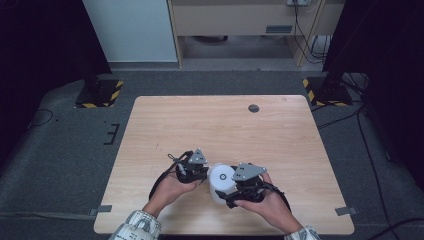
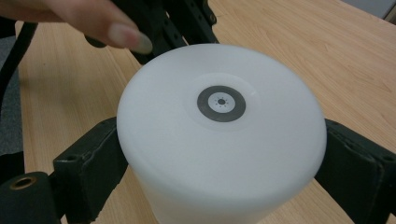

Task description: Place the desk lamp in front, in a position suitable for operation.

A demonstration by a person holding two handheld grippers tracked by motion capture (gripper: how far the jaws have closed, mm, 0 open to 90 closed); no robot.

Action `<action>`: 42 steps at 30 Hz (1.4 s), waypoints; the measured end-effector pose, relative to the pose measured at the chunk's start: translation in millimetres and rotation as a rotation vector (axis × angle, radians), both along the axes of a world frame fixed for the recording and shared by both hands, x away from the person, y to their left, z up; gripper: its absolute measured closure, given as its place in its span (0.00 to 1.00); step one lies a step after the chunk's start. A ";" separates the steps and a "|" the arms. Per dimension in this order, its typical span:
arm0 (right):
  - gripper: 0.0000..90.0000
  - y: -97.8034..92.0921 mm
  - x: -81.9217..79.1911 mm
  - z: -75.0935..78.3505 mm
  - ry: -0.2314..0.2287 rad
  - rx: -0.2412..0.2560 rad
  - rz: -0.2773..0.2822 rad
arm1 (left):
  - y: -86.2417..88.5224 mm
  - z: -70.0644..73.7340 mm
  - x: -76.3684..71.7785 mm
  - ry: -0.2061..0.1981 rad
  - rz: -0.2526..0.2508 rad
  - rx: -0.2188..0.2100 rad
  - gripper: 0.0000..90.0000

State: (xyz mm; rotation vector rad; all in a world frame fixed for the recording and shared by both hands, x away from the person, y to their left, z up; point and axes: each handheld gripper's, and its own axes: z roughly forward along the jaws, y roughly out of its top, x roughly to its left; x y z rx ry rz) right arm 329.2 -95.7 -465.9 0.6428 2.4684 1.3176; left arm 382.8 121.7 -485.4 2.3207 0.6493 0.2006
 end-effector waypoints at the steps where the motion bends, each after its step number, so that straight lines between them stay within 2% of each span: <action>1: 0.10 0.0 -0.1 -0.1 0.000 -0.001 0.000 | -0.4 -3.3 -0.2 0.000 -0.004 0.015 0.86; 3: 0.10 0.0 -0.1 0.0 0.000 -0.002 0.000 | -1.3 -8.9 -1.7 0.004 0.002 0.024 0.86; 6: 0.10 0.0 -0.1 -0.1 -0.002 -0.003 0.001 | 1.6 -6.7 -3.1 0.006 0.004 0.011 0.86; 9: 0.10 0.0 0.0 -0.2 -0.002 -0.003 0.002 | 6.1 4.1 -4.5 -0.005 0.005 -0.030 0.86; 11: 0.10 0.0 0.0 -0.4 -0.003 -0.002 0.002 | 7.9 16.2 -6.2 -0.025 0.005 -0.050 0.86; 14: 0.10 0.3 0.0 -0.3 -0.002 -0.002 0.001 | 7.1 29.3 -6.4 -0.052 -0.002 -0.049 0.86; 16: 0.10 0.4 0.1 -0.3 -0.001 -0.002 0.000 | 5.5 32.5 -4.4 -0.056 -0.002 -0.056 0.86; 20: 0.10 0.4 -0.2 -0.2 0.000 -0.003 -0.002 | -0.4 25.6 2.2 -0.041 0.001 -0.048 0.86; 24: 0.10 0.0 -0.3 0.2 0.000 -0.008 0.000 | -4.5 11.9 5.5 -0.020 0.001 -0.030 0.86; 28: 0.10 -0.1 0.0 -0.5 -0.001 -0.005 0.003 | -3.5 -3.4 3.1 0.003 0.001 0.004 0.86; 31: 0.10 -0.6 0.1 -0.5 -0.003 -0.009 0.008 | -0.6 -6.4 -2.5 0.005 0.010 -0.005 0.86; 33: 0.10 -0.8 0.1 -0.6 -0.003 -0.009 0.011 | 2.1 -2.8 -5.9 -0.003 0.008 -0.003 0.86; 38: 0.10 0.0 0.6 -0.9 -0.006 -0.011 0.011 | 11.2 22.3 -12.2 -0.038 -0.001 -0.049 0.86; 42: 0.10 0.6 0.8 -0.7 -0.002 -0.013 0.008 | 12.0 39.7 -10.0 -0.066 -0.006 -0.086 0.86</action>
